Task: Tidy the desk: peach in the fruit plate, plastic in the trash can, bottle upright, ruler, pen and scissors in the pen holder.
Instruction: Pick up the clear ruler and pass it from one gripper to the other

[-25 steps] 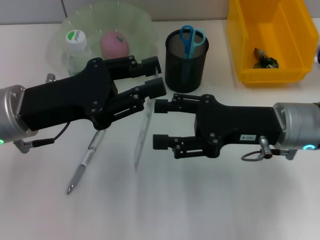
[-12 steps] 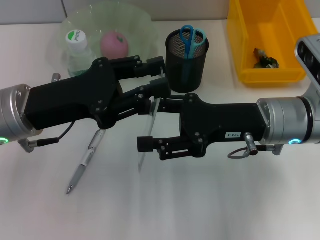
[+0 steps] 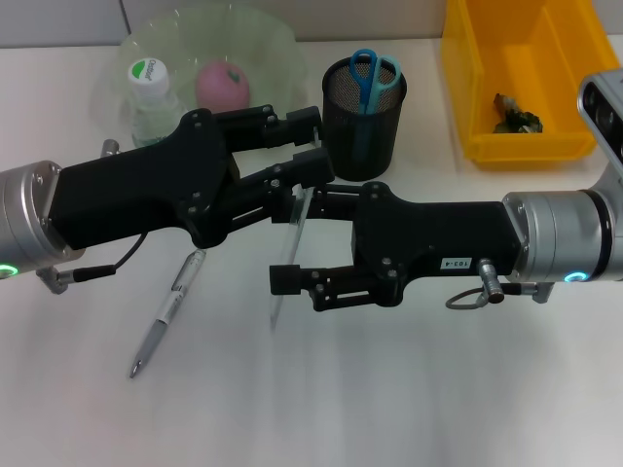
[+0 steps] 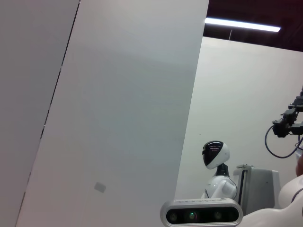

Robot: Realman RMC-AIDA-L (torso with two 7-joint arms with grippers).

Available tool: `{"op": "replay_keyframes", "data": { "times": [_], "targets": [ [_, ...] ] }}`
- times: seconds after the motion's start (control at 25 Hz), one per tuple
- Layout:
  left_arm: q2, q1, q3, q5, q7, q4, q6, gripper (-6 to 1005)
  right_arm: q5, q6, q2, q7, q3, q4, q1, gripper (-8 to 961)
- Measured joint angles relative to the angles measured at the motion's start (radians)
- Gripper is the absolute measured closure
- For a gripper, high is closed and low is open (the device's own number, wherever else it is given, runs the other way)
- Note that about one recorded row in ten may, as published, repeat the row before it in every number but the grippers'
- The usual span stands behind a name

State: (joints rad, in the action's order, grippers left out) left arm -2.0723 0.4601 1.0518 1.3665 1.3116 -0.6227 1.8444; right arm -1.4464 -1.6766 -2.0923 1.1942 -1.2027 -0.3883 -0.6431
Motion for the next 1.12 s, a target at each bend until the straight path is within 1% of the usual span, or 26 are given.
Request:
{"op": "replay_keyframes", "data": {
  "times": [0.36,0.96,1.12],
  "targets": [
    [0.0,0.0,-0.001,-0.001,0.0,0.0,-0.002,609,0.007,0.001,0.0,-0.004,-0.003,0.005,0.001,190],
    [0.0,0.0,0.0,-0.001,0.0,0.0,0.002,572,0.016,0.002,0.0,-0.004,-0.003,0.012,0.01,258],
    [0.0,0.0,0.001,-0.001,0.0,0.0,0.002,562,0.023,0.001,0.0,-0.004,-0.003,0.014,0.01,332]
  ]
}}
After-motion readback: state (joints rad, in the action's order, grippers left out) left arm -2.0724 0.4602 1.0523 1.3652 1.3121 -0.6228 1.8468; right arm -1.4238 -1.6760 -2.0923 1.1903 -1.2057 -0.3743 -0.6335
